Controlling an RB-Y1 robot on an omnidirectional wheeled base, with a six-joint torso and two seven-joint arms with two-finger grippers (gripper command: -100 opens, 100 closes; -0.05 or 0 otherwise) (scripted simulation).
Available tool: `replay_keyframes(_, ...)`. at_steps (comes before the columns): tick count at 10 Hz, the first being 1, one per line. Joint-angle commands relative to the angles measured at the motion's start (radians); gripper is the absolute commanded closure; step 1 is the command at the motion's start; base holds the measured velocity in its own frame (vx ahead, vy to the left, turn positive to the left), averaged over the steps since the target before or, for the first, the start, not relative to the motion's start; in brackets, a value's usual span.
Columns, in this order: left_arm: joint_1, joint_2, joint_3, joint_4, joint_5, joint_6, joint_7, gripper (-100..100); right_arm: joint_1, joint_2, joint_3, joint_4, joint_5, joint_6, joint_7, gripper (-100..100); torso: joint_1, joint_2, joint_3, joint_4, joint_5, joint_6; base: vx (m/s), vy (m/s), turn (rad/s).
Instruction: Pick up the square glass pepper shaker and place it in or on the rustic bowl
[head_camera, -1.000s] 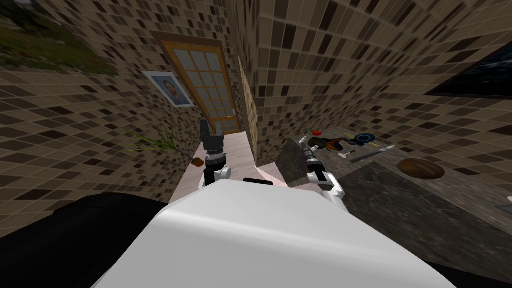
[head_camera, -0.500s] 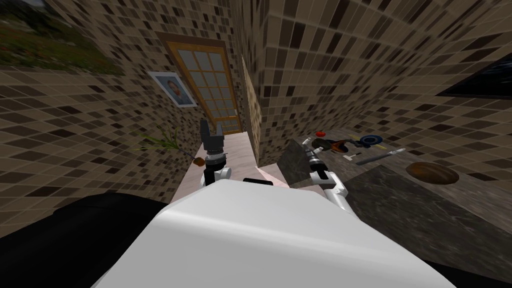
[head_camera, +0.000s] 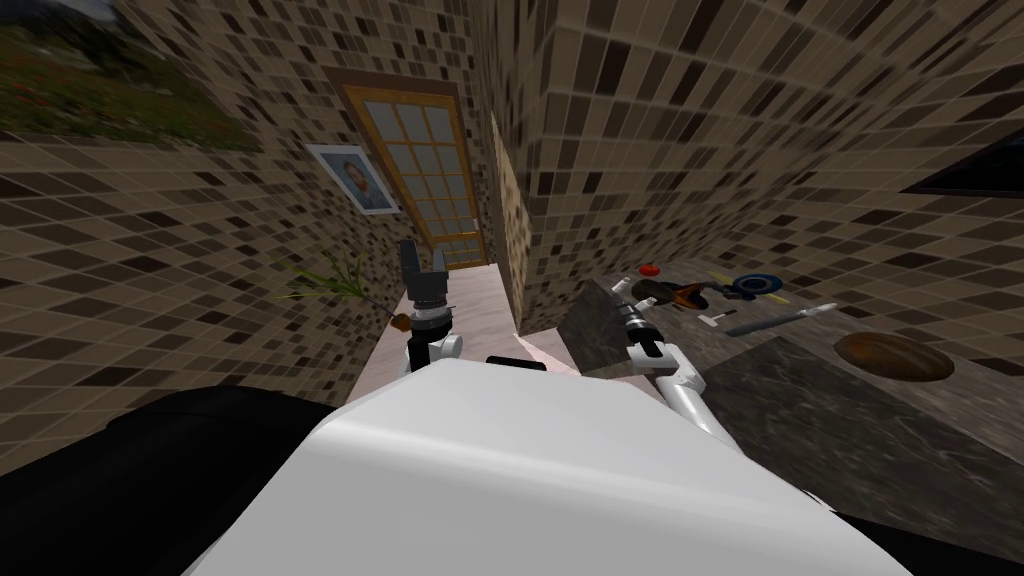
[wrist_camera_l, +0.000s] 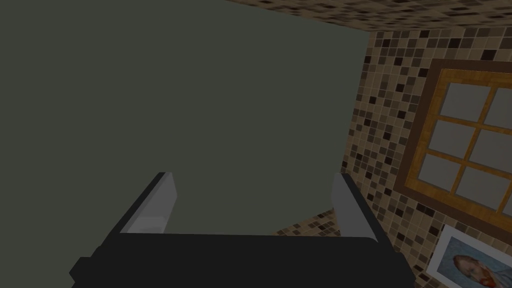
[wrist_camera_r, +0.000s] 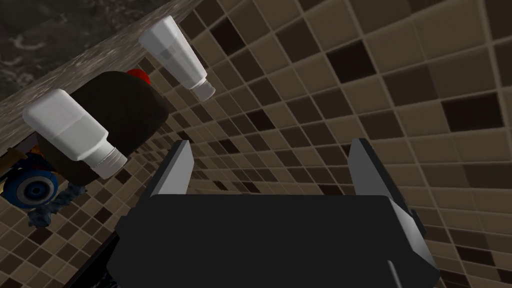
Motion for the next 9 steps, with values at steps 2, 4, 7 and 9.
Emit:
replay_keyframes(2, 0.0, 0.0, 0.0, 0.0, 0.0, 0.0, 0.0, 0, -0.023, -0.031, -0.004, 0.06, 0.02, 0.033, -0.005, -100, -0.002, 0.001, 0.0, 0.0, 0.0, 0.0, 0.02, 0.031, 0.024)
replay_keyframes(4, 0.0, 0.0, 0.0, 0.0, 0.0, 0.0, 0.0, 0, -0.023, -0.031, -0.004, 0.099, 0.02, 0.033, -0.005, -100, -0.002, 0.0, 0.0, 0.0, 0.0, 0.0, 0.016, 0.034, 0.022)
replay_keyframes(7, 0.0, 0.0, 0.0, 0.0, 0.0, 0.0, 0.0, 0, -0.06, -0.087, -0.007, 0.193, 0.052, 0.094, -0.02, -100, -0.001, 0.0, 0.0, 0.0, 0.0, 0.0, 0.035, 0.056, 0.06)
replay_keyframes(9, 0.0, 0.0, 0.0, 0.0, 0.0, 0.0, 0.0, 0, -0.077, -0.114, -0.008, 0.275, 0.068, 0.124, -0.028, -100, -0.001, -0.001, 0.0, 0.0, 0.0, 0.0, 0.041, 0.049, 0.049)
